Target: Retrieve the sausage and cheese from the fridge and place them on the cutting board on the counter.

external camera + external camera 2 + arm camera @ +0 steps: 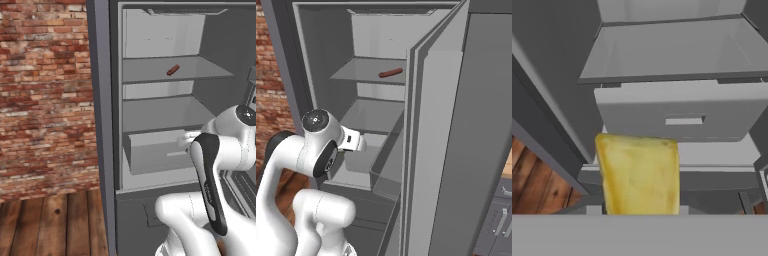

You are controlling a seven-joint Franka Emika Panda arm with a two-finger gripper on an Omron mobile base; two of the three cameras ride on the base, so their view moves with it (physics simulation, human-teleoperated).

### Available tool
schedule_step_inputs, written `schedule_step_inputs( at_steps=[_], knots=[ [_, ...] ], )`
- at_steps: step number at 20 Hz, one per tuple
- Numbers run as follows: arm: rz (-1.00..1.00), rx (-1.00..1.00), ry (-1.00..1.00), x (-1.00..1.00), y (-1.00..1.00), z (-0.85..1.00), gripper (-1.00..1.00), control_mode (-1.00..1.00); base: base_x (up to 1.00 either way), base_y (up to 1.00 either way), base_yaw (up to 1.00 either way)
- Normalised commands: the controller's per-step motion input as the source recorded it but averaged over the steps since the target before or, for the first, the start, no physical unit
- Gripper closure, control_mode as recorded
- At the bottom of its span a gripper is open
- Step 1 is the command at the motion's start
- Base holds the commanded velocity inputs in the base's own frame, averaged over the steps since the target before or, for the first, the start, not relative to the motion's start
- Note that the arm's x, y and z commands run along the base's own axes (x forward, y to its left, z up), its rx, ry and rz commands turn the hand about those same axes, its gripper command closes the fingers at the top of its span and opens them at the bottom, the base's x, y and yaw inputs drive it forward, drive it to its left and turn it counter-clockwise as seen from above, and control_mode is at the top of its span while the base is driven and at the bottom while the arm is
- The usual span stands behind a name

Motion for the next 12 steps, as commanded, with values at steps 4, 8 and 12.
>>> schedule_step_inputs(
  at_steps=[4,8,12],
  knots=[
    [0.0,0.0,0.0,0.0,0.0,0.0,1.0,1.0,0.0,0.0,0.0],
    [0.0,0.0,0.0,0.0,0.0,0.0,1.0,1.0,0.0,0.0,0.0],
    [0.0,0.0,0.0,0.0,0.0,0.0,1.0,1.0,-0.01,0.0,0.0]
  ],
)
